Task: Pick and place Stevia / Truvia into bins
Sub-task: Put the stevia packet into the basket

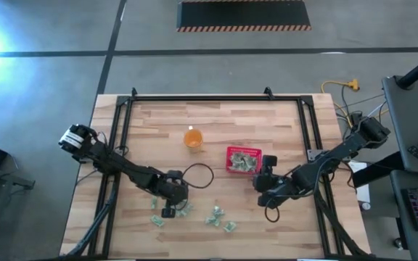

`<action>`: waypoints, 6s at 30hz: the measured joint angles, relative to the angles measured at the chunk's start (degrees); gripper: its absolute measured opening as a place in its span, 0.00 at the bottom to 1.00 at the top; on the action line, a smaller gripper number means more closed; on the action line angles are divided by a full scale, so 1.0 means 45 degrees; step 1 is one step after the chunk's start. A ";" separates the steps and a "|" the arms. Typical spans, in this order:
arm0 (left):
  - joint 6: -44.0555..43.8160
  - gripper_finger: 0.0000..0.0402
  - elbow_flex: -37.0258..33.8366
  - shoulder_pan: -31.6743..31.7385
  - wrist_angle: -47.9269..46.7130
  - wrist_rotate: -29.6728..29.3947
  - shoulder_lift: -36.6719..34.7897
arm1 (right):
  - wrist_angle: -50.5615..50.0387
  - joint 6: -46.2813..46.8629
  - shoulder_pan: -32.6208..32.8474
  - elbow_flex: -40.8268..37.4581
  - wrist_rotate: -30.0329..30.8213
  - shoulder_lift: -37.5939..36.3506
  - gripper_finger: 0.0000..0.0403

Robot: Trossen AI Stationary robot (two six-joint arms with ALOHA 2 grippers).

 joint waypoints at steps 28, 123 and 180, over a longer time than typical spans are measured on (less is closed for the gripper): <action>0.8728 0.00 0.0305 0.3763 0.9115 -0.2584 -0.0199 | 0.0285 -0.0084 0.0000 0.0024 -0.0342 -0.0005 0.17; 0.3686 0.40 -0.0066 0.2562 0.2614 -0.1615 -0.1261 | 1.2910 -0.3036 -0.0369 0.0101 -1.0020 0.6366 0.38; 0.3741 0.40 -0.0085 0.2562 0.2413 -0.1612 -0.1248 | 0.2276 -0.2271 -0.2075 -0.0609 0.2380 0.0992 0.02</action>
